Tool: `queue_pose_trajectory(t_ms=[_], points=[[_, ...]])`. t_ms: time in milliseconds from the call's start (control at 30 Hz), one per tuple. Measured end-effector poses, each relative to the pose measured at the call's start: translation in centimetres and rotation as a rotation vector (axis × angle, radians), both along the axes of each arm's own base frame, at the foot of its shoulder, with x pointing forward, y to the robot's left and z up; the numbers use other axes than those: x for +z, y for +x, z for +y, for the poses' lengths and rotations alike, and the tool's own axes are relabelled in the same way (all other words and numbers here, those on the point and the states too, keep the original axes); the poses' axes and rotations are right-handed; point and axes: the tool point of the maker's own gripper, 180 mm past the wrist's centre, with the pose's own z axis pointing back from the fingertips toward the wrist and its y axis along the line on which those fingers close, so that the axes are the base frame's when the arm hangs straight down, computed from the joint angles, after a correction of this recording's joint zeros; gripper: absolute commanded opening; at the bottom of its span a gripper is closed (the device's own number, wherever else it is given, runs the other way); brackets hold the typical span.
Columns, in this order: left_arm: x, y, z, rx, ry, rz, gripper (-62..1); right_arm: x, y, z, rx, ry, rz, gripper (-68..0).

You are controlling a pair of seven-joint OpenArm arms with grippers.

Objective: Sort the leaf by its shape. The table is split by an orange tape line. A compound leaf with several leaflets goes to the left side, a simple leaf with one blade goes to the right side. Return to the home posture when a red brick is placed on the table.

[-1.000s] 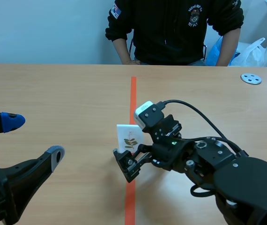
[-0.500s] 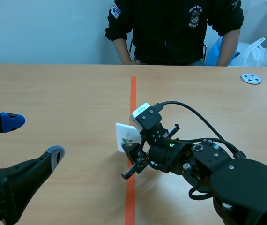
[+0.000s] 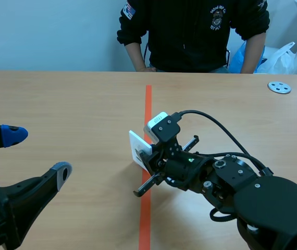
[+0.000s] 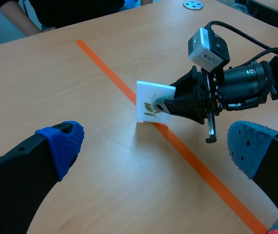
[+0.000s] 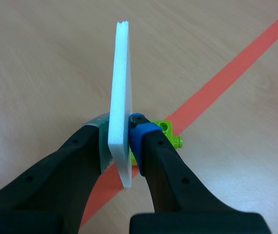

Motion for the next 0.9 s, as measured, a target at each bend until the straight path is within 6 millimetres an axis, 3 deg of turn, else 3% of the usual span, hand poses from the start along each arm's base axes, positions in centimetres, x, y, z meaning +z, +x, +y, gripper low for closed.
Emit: queue_pose_trajectory(t_ms=[133,300,400,533,733,800,900], points=[[0.0,0.0,0.0,0.0,0.0,0.0,1.4,1.1,0.1,-0.1,0.01,0.001,-0.031,-64.2],[0.0,0.0,0.0,0.0,0.0,0.0,1.4,5.8,1.6,-2.6,-0.071,0.056,-0.125,-64.2],[0.0,0.0,0.0,0.0,0.0,0.0,1.4,8.8,2.3,-5.4,-0.148,0.076,-0.176,-64.2],[0.0,0.0,0.0,0.0,0.0,0.0,1.4,11.3,2.8,-9.9,-0.256,0.073,-0.219,-64.2],[0.0,0.0,0.0,0.0,0.0,0.0,1.4,12.2,4.7,-19.4,-0.539,0.013,-0.255,-64.2],[0.0,0.0,0.0,0.0,0.0,0.0,1.4,12.1,5.1,-21.6,-0.586,0.005,-0.251,-64.2],[0.0,0.0,0.0,0.0,0.0,0.0,1.4,10.7,6.2,-23.3,-0.62,-0.01,-0.216,-64.2]])
